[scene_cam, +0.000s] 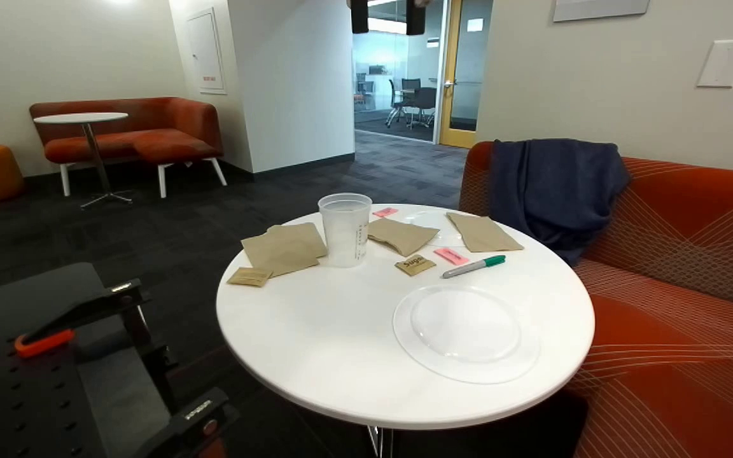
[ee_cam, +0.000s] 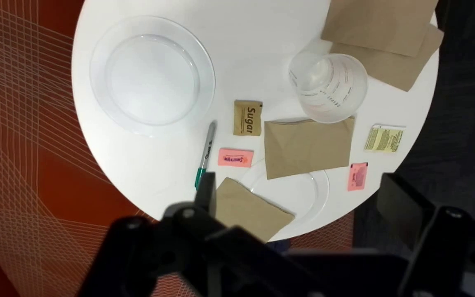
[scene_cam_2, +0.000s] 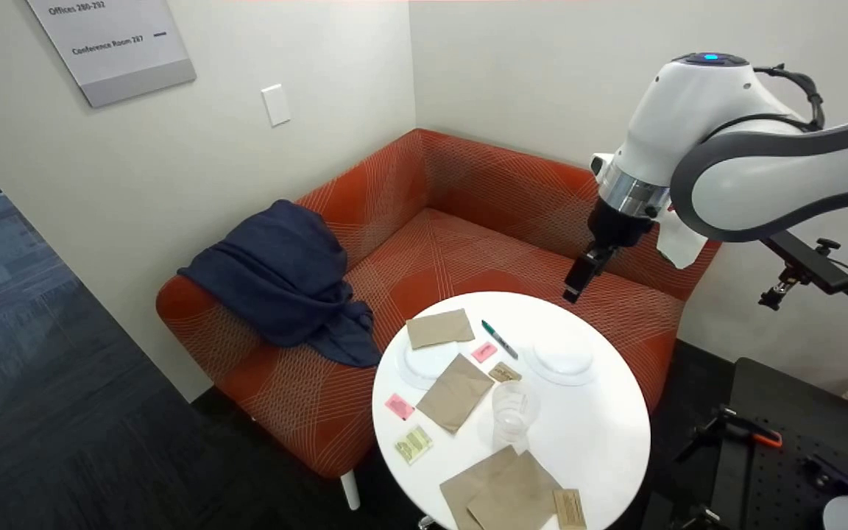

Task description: Take the green pen out of the clear cup

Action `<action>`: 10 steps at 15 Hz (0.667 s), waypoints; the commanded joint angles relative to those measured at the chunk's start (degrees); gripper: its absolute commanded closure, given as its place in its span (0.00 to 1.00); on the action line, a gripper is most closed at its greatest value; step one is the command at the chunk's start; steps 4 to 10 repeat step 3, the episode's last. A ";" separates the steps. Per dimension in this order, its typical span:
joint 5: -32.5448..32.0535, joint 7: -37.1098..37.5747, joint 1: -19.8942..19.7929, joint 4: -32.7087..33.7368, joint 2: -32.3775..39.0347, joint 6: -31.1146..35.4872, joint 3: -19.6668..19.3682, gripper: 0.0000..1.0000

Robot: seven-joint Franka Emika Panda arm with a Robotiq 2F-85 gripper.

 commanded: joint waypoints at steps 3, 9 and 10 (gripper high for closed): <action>-0.30 0.21 1.20 0.09 0.03 -0.12 -1.15 0.00; -0.30 0.21 1.20 0.09 0.03 -0.12 -1.15 0.00; -0.30 0.21 1.20 0.09 0.03 -0.12 -1.15 0.00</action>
